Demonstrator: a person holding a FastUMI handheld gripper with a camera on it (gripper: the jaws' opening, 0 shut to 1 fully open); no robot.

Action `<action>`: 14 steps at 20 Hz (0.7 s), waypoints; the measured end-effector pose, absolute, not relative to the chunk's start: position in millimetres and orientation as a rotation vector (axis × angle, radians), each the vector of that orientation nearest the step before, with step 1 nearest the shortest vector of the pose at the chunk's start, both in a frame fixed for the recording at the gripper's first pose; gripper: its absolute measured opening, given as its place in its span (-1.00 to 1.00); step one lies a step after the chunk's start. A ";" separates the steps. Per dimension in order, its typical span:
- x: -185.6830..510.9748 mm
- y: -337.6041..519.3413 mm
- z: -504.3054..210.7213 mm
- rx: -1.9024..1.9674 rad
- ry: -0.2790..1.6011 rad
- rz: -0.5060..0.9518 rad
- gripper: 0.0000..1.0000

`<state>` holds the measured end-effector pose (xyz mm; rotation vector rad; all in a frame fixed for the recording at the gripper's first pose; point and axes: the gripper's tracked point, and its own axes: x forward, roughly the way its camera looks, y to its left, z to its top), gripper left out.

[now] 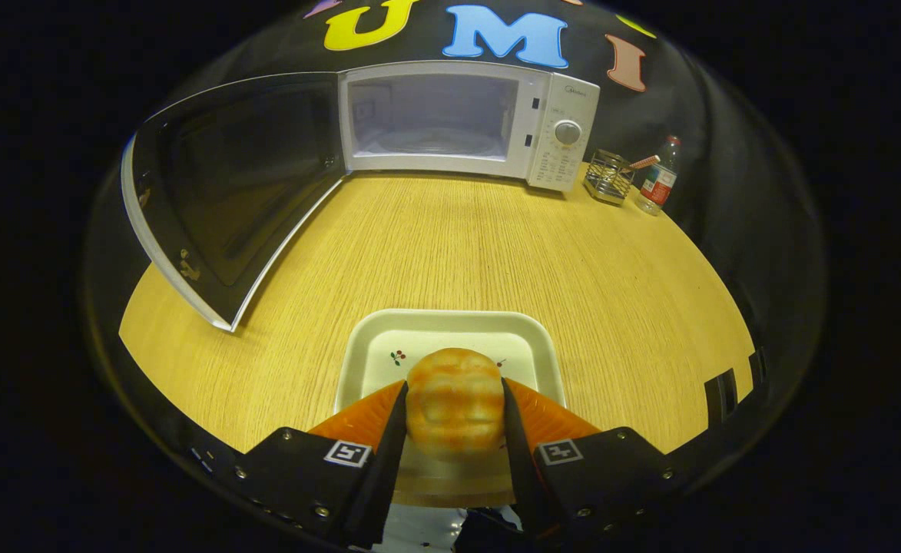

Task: Open the microwave, put the food inside, and close the microwave door.

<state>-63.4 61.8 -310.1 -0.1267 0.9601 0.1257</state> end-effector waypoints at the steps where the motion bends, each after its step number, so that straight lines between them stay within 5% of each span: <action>1: -62.5 61.5 -307.2 -0.132 0.951 0.126 0.28; 14: 22.9 102.8 -209.6 0.067 0.733 0.168 0.28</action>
